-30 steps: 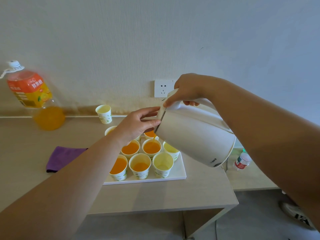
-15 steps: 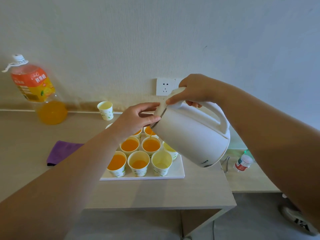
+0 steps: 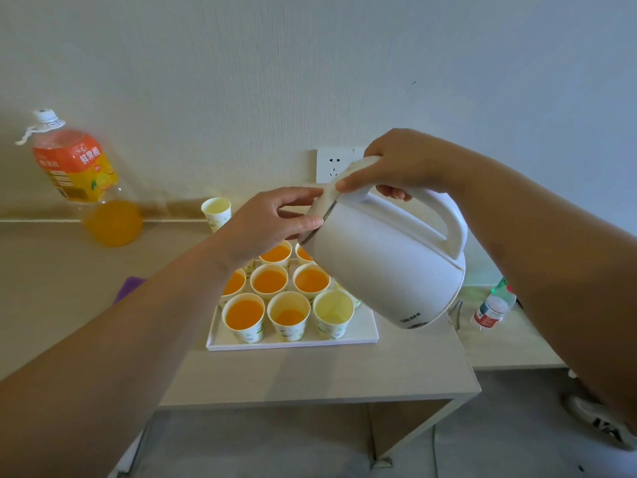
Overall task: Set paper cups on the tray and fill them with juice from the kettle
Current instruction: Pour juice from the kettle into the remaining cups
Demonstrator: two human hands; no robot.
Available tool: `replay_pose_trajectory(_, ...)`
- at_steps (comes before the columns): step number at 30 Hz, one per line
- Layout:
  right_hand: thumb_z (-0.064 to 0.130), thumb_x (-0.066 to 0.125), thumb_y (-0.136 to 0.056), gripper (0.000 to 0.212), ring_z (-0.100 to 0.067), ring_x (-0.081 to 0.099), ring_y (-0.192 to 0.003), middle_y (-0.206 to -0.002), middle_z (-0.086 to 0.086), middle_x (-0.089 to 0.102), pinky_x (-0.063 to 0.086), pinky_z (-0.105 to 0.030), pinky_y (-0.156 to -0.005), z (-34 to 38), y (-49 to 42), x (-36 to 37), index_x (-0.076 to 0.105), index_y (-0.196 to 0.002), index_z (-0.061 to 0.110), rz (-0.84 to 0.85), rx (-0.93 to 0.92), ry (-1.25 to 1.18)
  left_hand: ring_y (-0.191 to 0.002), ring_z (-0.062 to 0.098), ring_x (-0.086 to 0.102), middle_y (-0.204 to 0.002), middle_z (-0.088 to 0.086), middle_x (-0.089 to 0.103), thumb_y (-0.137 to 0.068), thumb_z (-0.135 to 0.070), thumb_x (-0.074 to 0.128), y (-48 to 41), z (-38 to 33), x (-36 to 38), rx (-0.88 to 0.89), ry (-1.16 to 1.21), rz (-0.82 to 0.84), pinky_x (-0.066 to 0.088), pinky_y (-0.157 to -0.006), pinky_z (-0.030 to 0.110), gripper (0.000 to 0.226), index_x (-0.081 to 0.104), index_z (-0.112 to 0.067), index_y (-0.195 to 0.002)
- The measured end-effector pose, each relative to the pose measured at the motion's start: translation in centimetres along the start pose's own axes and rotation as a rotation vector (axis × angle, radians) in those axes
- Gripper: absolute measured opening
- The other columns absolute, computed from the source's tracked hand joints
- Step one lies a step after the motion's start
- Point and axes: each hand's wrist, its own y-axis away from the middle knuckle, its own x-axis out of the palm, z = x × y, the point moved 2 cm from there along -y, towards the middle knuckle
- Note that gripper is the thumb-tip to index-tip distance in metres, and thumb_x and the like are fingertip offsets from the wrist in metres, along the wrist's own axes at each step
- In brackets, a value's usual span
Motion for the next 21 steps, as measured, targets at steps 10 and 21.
replay_pose_trajectory(10, 0.054, 0.073, -0.071, 0.045, -0.014, 0.049, -0.043, -0.052, -0.002, 0.057, 0.044, -0.025, -0.055, 2.3, 1.4, 2.4, 0.058, -0.072, 0.012, 0.069, 0.099, 0.022, -0.101, 0.007, 0.067, -0.120, -0.010, 0.065, -0.084, -0.012, 0.070, 2.5, 1.7, -0.4, -0.074, 0.137, 0.080, 0.056, -0.081, 0.021, 0.046, 0.059, -0.025, -0.127)
replay_pose_trajectory(21, 0.056, 0.067, -0.078, 0.047, -0.015, 0.053, -0.047, -0.056, 0.000, 0.059, 0.041, -0.025, -0.055, 4.4, 2.2, 4.3, 0.058, -0.076, 0.010, 0.150, 0.104, 0.171, -0.108, 0.012, 0.065, -0.123, -0.011, 0.065, -0.084, -0.014, 0.071, 4.3, 4.3, -0.4, -0.123, 0.210, 0.115, 0.054, -0.091, 0.033, 0.047, 0.060, -0.029, -0.127)
